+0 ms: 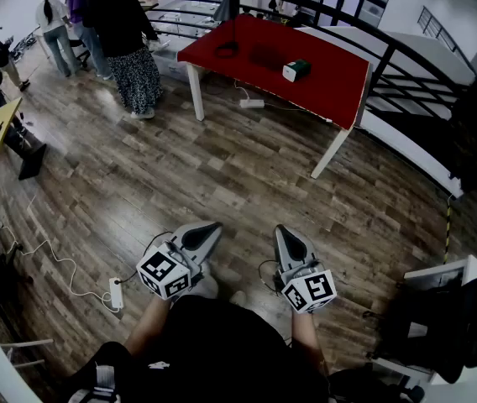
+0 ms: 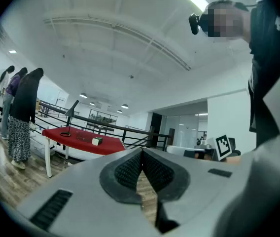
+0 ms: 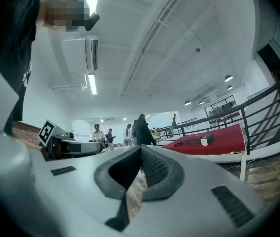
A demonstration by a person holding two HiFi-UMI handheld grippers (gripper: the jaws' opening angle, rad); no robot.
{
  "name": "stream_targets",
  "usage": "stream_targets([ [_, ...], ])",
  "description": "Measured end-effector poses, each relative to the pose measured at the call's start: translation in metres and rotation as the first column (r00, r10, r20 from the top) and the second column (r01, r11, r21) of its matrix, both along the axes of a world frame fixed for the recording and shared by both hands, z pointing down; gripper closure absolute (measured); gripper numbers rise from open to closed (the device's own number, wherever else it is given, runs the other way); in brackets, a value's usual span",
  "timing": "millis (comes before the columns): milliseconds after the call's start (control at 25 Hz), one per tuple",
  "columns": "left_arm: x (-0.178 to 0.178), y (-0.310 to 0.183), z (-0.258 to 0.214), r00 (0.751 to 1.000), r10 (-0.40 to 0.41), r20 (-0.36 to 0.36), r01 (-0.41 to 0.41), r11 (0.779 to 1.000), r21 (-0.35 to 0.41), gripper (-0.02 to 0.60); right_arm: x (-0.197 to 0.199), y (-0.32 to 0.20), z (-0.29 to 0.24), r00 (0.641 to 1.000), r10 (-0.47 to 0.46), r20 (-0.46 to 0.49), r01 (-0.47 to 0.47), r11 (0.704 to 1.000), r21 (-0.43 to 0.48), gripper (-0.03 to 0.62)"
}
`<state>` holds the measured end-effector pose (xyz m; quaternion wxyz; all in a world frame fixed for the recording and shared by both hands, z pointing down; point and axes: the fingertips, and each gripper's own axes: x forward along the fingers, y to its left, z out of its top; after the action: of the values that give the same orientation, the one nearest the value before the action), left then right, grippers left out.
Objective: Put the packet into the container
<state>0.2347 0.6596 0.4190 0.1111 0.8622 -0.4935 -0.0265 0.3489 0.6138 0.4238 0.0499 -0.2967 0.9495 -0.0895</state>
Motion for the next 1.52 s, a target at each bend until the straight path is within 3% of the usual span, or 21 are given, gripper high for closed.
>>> stream_targets([
  [440, -0.043, -0.056, 0.005, 1.000, 0.015, -0.013, -0.015, 1.000, 0.007, 0.572, -0.039, -0.057, 0.006, 1.000, 0.019, -0.018, -0.019, 1.000, 0.000, 0.572],
  [960, -0.174, -0.173, -0.007, 0.998, 0.048, -0.049, -0.047, 0.999, 0.016, 0.572, -0.175, -0.169, -0.013, 0.999, 0.030, -0.033, -0.030, 0.999, 0.026, 0.572],
  [1320, -0.263, -0.211, 0.001, 0.995, 0.029, -0.097, -0.028, 0.999, 0.016, 0.572, -0.260, -0.205, -0.011, 0.997, 0.028, -0.079, -0.026, 0.999, 0.033, 0.572],
  [1520, -0.285, -0.223, 0.007, 0.991, 0.019, -0.131, -0.019, 1.000, 0.003, 0.572, -0.284, -0.217, -0.005, 0.994, 0.011, -0.104, -0.010, 1.000, 0.011, 0.572],
])
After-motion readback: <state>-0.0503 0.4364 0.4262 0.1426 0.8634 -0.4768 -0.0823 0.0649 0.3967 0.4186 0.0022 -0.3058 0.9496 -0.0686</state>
